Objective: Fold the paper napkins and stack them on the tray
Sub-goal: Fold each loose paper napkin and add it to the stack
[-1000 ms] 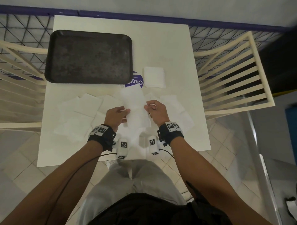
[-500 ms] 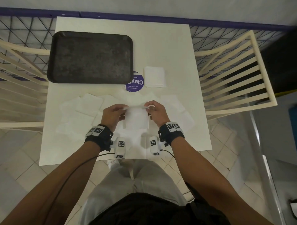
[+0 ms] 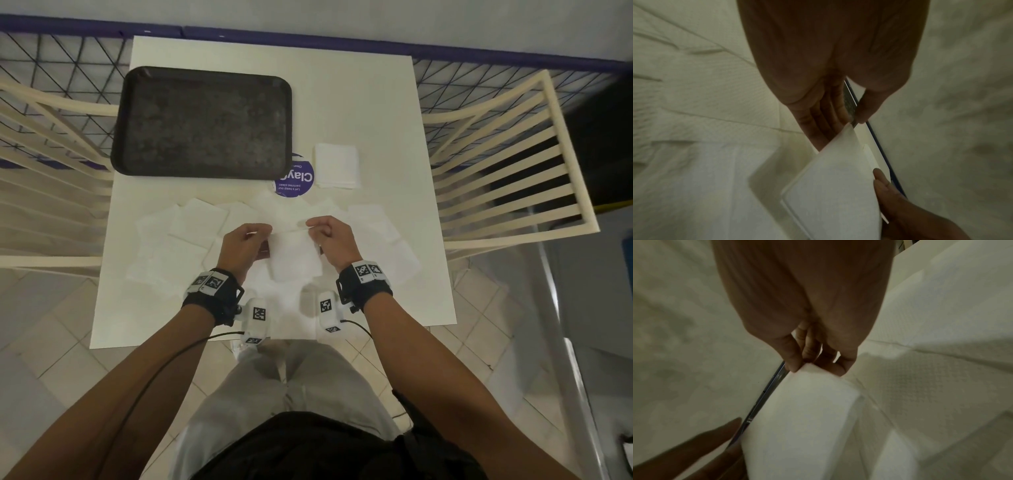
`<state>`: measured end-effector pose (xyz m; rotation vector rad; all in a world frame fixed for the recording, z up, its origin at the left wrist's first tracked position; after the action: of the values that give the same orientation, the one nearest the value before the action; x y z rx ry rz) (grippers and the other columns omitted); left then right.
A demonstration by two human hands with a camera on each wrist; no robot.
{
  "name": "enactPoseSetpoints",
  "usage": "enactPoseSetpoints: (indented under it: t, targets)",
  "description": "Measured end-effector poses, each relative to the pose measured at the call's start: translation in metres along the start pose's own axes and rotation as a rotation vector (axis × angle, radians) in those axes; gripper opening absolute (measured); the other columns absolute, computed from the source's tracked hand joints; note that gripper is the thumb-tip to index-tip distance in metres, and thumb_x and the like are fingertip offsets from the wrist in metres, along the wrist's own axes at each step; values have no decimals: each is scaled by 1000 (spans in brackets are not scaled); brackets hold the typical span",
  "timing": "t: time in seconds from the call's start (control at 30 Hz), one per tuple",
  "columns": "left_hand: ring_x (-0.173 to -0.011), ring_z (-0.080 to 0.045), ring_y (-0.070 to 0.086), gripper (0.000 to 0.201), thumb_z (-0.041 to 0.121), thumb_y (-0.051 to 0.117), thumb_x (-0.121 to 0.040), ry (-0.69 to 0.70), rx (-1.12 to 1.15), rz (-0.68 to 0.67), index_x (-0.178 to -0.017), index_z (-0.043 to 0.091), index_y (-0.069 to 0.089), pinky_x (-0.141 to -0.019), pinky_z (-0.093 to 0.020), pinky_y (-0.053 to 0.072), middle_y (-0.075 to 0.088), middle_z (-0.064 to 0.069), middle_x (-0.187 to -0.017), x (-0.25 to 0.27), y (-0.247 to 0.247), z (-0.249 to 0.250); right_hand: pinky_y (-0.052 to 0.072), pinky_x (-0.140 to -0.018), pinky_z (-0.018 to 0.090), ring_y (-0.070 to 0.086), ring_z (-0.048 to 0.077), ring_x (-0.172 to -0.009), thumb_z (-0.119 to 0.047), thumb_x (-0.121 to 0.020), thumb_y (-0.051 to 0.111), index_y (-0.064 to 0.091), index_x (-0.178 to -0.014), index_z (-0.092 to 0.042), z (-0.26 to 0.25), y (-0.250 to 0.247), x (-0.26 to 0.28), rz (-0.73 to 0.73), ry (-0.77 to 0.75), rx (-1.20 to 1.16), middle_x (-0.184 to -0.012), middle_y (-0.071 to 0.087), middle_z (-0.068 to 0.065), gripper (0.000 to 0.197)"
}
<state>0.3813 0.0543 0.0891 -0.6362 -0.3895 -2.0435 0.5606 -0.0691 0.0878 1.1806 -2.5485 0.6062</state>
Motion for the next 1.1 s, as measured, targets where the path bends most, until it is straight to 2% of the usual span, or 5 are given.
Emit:
enactPoseSetpoints:
  t: [0.37,0.57,0.77,0.9,1.1]
  targets:
    - [-79,-27,76,8,23,77,-90,124,-276,-19,-88,16,80,-82,-47,63,78,-3,-87,-2,-6,0,44,-75,20,58,-2,-70,-12,-94,63,75,-100,-23,-15,6,2,-22,-56,69,-77,68,-14,17]
    - [-69,-18,71,12,26,67,-98,326,-548,-23,-91,20,74,-69,-25,56,74,5,-83,7,2,12,48,-93,38,63,0,-96,-52,-81,73,73,-91,-41,-36,29,7,-146,-210,384,-94,71,-22,14]
    - [-78,0,61,7,17,66,-98,471,-613,17,-92,17,70,-68,-3,40,69,9,-86,16,3,17,45,-97,49,63,10,-92,-46,-88,68,73,-84,-32,-43,29,8,-188,-155,489,-92,73,-15,15]
    - [-82,-1,59,5,15,62,-100,490,-602,69,-95,16,63,-68,-4,40,66,7,-91,17,-2,19,53,-84,36,65,12,-83,-35,-88,71,73,-82,-29,-40,14,2,-172,-119,412,-88,74,-7,9]
    - [-77,-3,58,5,15,57,-103,504,-561,64,-99,17,59,-67,-10,40,66,2,-96,16,-3,16,41,-62,4,61,14,-74,-18,-92,68,75,-89,-12,-45,0,3,-117,-141,310,-76,69,-1,9]
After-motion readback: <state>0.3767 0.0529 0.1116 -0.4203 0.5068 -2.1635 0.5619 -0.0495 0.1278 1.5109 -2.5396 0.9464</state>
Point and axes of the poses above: each hand's wrist, its own x-axis away from the middle knuckle, its own y-axis out of the palm, z = x × y, the point moved 4 cm from there along -x, towards the middle knuckle
